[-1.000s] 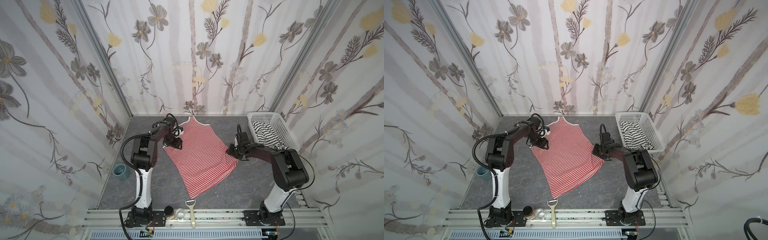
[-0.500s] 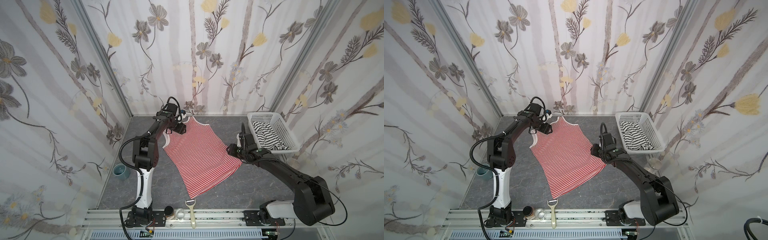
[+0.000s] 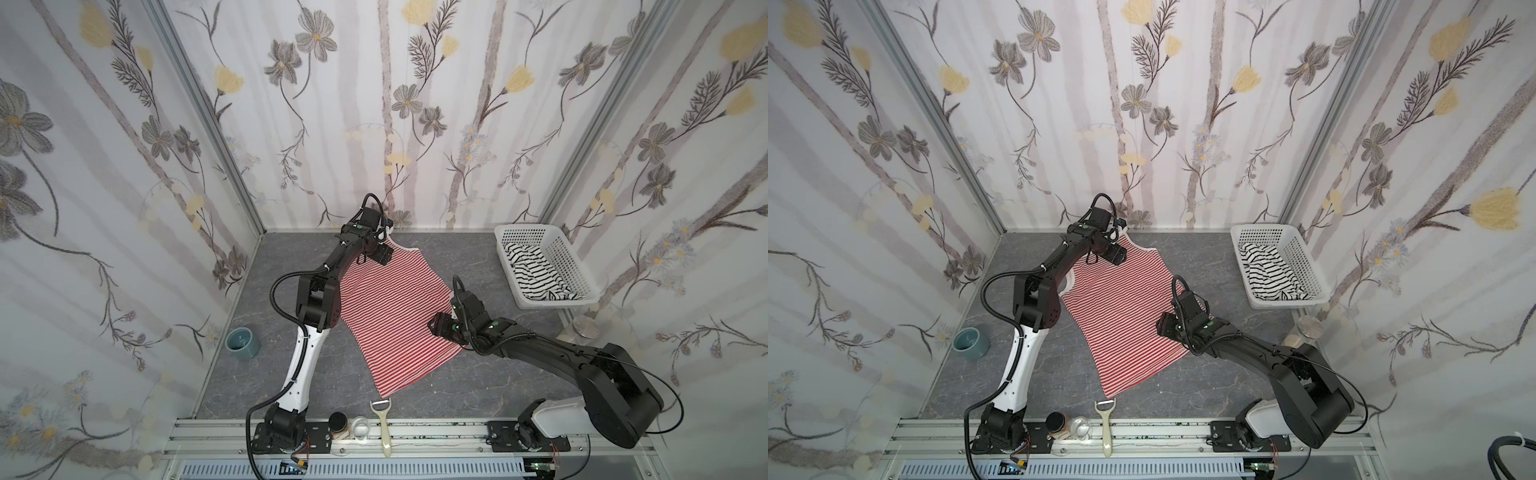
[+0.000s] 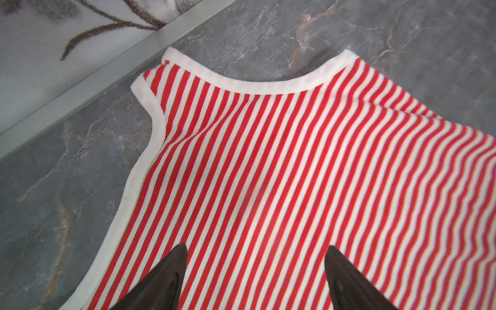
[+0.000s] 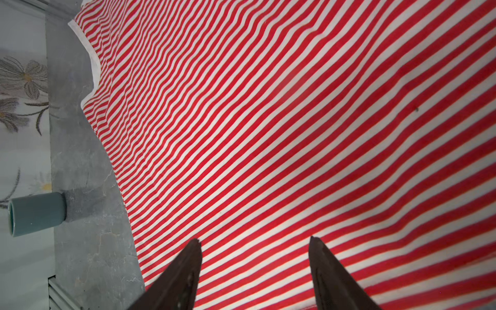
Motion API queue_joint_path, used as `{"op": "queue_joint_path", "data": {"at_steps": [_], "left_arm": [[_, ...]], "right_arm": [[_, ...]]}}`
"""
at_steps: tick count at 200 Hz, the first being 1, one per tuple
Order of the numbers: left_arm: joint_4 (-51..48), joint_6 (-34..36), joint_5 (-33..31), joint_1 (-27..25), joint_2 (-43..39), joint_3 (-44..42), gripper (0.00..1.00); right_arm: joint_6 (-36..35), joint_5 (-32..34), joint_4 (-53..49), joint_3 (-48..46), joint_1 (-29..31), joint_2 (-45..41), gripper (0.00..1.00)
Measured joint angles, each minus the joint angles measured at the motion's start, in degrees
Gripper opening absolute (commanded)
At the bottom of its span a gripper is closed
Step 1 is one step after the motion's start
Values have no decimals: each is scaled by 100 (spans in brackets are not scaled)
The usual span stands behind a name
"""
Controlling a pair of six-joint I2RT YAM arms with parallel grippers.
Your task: Fold and stack the tank tops
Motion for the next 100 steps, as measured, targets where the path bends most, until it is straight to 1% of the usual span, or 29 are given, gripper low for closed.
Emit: {"op": "queue_joint_path", "data": {"at_steps": [37, 63, 100], "left_arm": [[4, 48, -247, 20, 260, 87, 82], [4, 160, -374, 48, 308, -57, 82], [170, 177, -356, 197, 306, -273, 82]], "right_arm": [[251, -37, 203, -131, 74, 173, 65], [332, -59, 297, -142, 131, 393, 65], [396, -59, 376, -175, 153, 455, 65]]}}
